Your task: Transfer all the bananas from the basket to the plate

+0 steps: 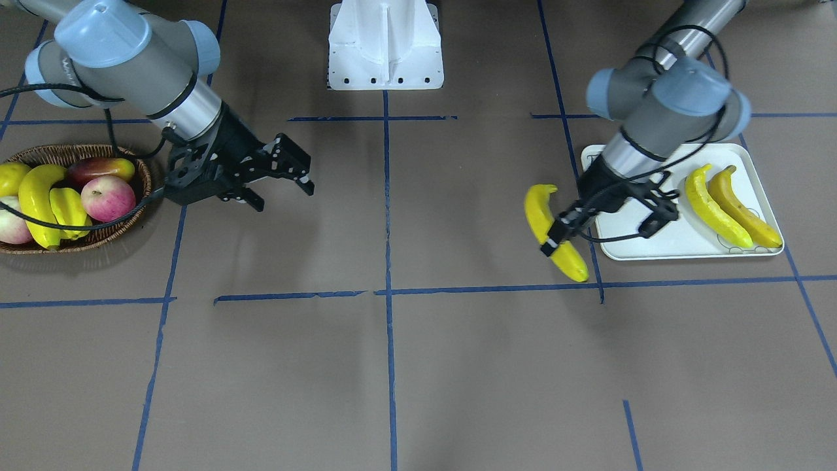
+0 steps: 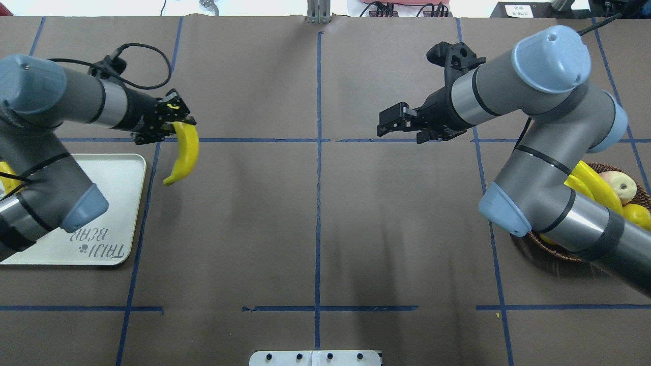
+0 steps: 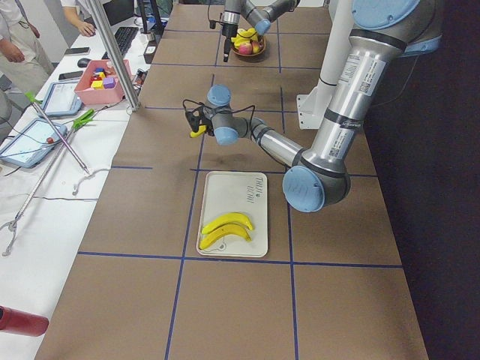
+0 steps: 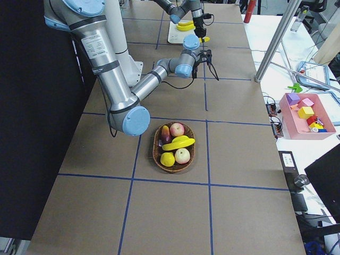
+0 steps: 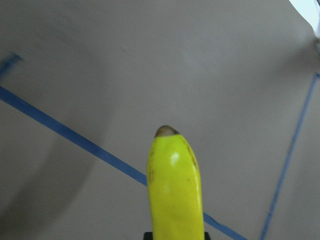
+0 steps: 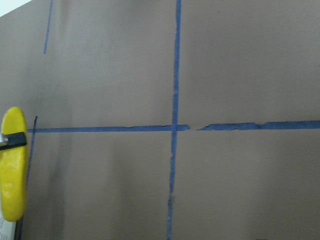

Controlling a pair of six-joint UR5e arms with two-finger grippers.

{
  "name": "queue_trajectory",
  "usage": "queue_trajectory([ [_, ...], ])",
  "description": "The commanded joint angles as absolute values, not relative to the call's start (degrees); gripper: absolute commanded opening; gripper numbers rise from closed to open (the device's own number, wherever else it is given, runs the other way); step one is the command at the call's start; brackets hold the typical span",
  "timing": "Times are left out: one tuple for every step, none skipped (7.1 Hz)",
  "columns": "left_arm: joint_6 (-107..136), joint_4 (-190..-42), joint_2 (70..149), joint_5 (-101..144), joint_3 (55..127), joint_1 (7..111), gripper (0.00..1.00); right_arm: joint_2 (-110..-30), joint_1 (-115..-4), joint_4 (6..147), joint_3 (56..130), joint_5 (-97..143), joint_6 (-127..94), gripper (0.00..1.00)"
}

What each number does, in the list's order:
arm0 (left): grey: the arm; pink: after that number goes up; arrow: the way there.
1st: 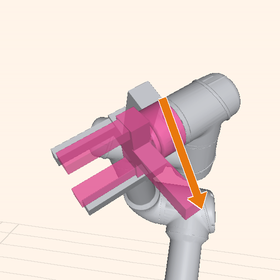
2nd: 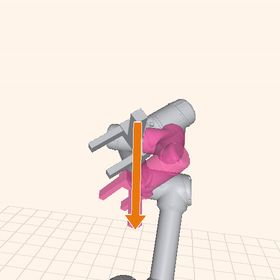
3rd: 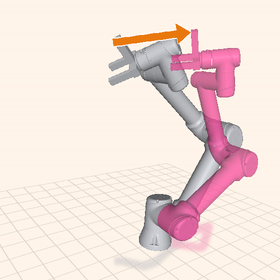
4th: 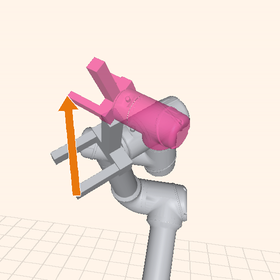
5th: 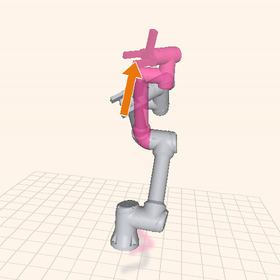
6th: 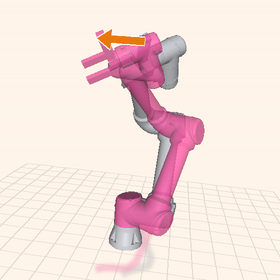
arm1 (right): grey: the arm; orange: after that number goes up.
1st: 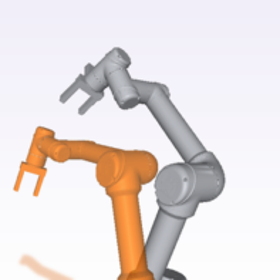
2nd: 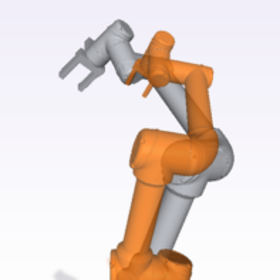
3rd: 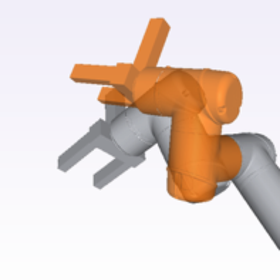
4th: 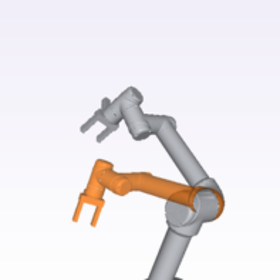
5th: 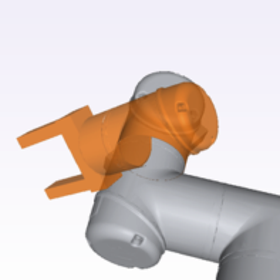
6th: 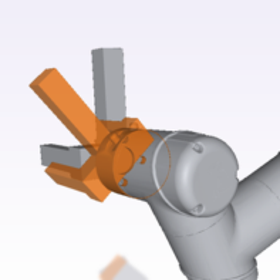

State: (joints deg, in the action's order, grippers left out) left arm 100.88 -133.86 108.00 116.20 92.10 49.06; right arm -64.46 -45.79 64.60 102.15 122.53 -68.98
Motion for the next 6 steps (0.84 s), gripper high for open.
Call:
queue_trajectory([
  [86.39, -133.86, 96.65, 116.72, 92.46, 51.33, 0.0, -66.08, -48.95, 74.75, 103.44, 123.05, -59.12, 1.0],
  [84.31, -133.77, 92.59, 116.54, 92.37, 52.2, 0.0, -67.14, -49.83, 78.71, 105.01, 123.05, -55.93, 1.0],
  [84.29, -133.77, 90.81, 116.19, 91.15, 52.38, 0.0, -67.32, -49.92, 81.88, 106.07, 123.05, -53.64, 1.0],
  [84.2, -133.51, 90.44, 116.28, 88.79, 54.3, 0.03, -67.24, -49.92, 82.7, 106.26, 123.05, -53.61, 1.0],
  [84.03, -133.42, 90.27, 116.37, 88.6, 54.93, 0.15, -67.32, -50.01, 82.7, 106.26, 123.05, -53.53, 1.0],
  [84.02, -133.42, 90.26, 116.19, 88.59, 55.02, 0.83, -67.15, -49.92, 82.79, 106.26, 122.96, -53.61, 1.0],
])
